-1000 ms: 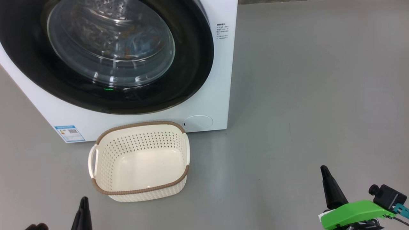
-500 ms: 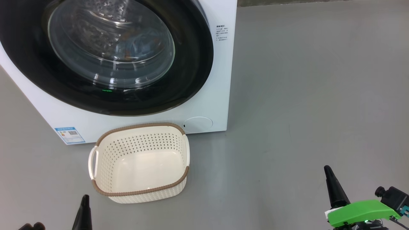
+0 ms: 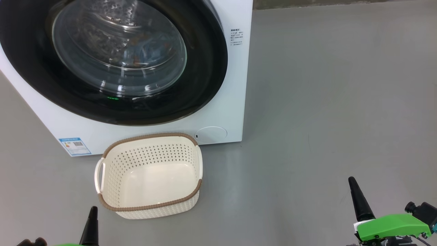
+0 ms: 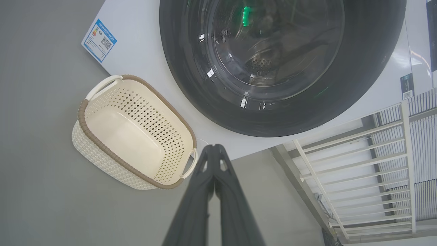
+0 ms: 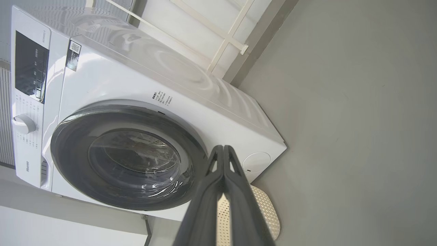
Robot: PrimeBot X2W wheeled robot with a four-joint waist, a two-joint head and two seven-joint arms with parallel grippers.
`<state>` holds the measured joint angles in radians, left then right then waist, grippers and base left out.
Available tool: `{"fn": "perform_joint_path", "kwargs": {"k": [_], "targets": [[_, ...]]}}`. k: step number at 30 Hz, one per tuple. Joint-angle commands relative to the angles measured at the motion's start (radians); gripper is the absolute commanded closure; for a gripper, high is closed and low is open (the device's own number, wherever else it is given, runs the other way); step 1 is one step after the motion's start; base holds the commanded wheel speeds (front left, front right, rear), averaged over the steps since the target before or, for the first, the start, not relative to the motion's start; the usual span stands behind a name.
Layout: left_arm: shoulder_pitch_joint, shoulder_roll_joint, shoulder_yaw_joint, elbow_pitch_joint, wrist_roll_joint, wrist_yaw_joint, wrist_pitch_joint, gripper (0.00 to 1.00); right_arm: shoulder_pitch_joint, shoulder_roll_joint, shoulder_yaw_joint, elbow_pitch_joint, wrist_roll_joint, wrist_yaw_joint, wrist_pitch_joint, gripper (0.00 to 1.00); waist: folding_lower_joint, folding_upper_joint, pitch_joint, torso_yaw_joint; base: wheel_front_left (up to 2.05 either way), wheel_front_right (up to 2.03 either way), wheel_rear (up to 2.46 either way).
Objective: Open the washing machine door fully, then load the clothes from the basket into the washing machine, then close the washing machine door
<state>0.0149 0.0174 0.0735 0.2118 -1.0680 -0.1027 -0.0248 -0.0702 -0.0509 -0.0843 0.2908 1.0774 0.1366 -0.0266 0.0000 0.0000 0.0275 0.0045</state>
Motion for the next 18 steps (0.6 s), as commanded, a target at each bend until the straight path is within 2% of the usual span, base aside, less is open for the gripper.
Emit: {"fn": "perform_joint_path", "kwargs": {"k": [1, 18], "targets": [[-0.046, 0.019, 0.024, -0.016, -0.025, -0.008, 0.005, 1.00, -0.031, -0.002, 0.008, -0.030, 0.025, -0.004, 0.006, 1.00, 0.0000, 0.0000, 0.000, 0.000, 0.00, 0.00, 0.00], [-0.075, 0.024, 0.030, 0.003, -0.219, -0.015, 0.055, 1.00, -0.033, -0.001, -0.007, -0.036, 0.216, -0.005, 0.057, 1.00, 0.0000, 0.0000, -0.009, -0.002, 0.00, 0.00, 0.00]]}}
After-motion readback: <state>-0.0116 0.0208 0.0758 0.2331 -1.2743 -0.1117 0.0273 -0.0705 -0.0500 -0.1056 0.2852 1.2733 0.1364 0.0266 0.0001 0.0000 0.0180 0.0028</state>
